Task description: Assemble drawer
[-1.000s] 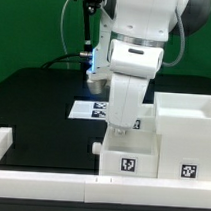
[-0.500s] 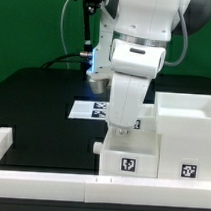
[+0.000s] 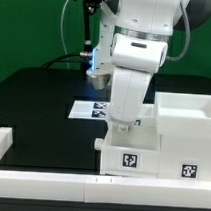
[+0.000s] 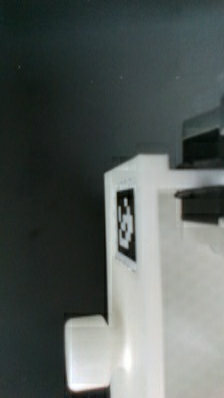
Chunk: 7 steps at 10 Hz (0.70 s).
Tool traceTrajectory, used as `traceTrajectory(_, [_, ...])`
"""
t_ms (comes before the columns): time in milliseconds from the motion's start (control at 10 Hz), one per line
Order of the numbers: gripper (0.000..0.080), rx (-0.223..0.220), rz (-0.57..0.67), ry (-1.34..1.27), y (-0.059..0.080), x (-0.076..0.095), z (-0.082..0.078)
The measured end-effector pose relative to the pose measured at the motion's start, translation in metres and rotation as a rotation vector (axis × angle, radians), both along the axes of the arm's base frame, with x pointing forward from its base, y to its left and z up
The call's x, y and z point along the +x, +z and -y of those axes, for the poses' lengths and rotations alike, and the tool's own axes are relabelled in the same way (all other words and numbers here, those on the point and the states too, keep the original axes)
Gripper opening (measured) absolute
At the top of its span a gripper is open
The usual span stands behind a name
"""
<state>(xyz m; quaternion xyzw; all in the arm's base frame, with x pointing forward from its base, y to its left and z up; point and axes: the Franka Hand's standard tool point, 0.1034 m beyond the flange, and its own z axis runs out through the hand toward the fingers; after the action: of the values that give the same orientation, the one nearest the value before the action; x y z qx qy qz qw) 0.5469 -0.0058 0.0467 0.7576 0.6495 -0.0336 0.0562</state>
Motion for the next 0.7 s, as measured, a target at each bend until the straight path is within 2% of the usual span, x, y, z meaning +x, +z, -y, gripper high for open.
traceTrajectory(100, [0.0035,-0.002,-0.005,-0.001,-0.0047,-0.0021,0.0012])
traceTrajectory(500, [0.0035,-0.002,-0.007,-0.003,-0.0047,-0.0022,0.0025])
traceTrajectory(700, [0.0035,-0.017,-0.002,0.069,-0.0051,-0.0017,-0.0001])
